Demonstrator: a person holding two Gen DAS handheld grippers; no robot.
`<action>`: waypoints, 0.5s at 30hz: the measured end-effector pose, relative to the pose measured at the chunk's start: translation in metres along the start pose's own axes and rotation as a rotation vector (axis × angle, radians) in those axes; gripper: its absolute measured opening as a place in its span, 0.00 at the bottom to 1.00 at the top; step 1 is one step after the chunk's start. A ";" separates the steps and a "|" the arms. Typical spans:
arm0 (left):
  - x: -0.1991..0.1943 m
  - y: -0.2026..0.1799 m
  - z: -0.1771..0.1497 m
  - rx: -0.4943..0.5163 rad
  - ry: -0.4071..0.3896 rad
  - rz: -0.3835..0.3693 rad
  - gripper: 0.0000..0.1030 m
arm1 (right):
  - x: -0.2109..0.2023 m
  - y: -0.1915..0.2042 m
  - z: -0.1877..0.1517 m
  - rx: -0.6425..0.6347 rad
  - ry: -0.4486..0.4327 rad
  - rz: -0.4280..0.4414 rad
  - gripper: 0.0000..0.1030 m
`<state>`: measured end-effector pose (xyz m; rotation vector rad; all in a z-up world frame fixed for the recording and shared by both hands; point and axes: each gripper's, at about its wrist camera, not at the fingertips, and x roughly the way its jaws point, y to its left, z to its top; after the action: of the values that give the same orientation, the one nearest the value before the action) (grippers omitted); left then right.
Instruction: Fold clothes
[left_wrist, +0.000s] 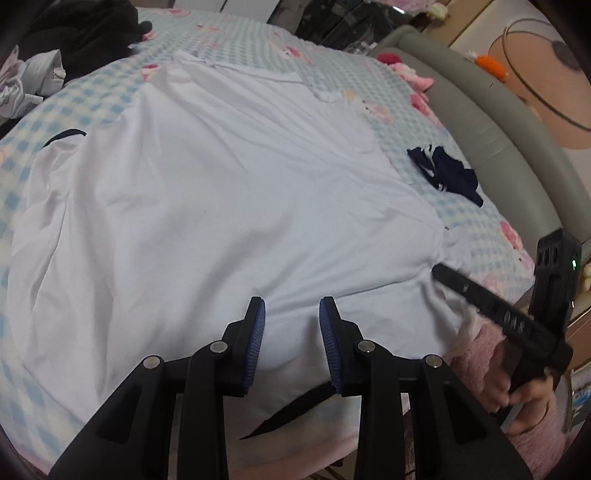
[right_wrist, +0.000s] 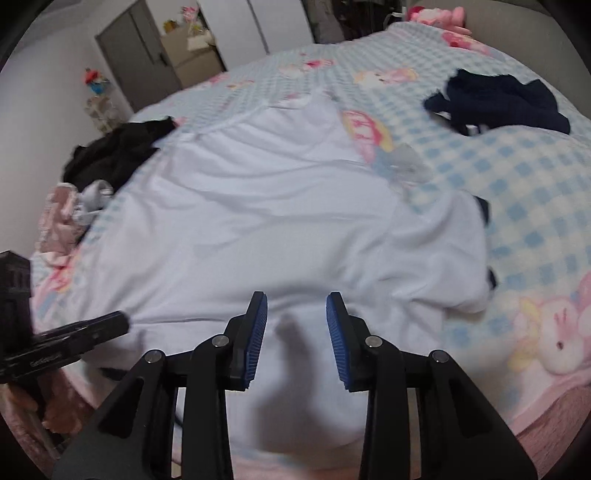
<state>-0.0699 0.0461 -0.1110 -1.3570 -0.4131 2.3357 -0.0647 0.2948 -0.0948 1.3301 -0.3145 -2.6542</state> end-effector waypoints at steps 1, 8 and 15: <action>0.001 -0.003 0.000 0.014 0.003 0.014 0.31 | -0.001 0.010 -0.004 -0.017 -0.001 0.029 0.33; 0.010 0.002 -0.019 0.071 0.114 0.135 0.31 | 0.043 0.064 -0.036 -0.198 0.156 -0.037 0.34; -0.021 0.016 -0.025 0.019 0.044 0.053 0.35 | 0.024 0.051 -0.040 -0.146 0.201 0.028 0.34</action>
<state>-0.0420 0.0237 -0.1146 -1.4240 -0.3449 2.3410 -0.0444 0.2357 -0.1232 1.5153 -0.1110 -2.4413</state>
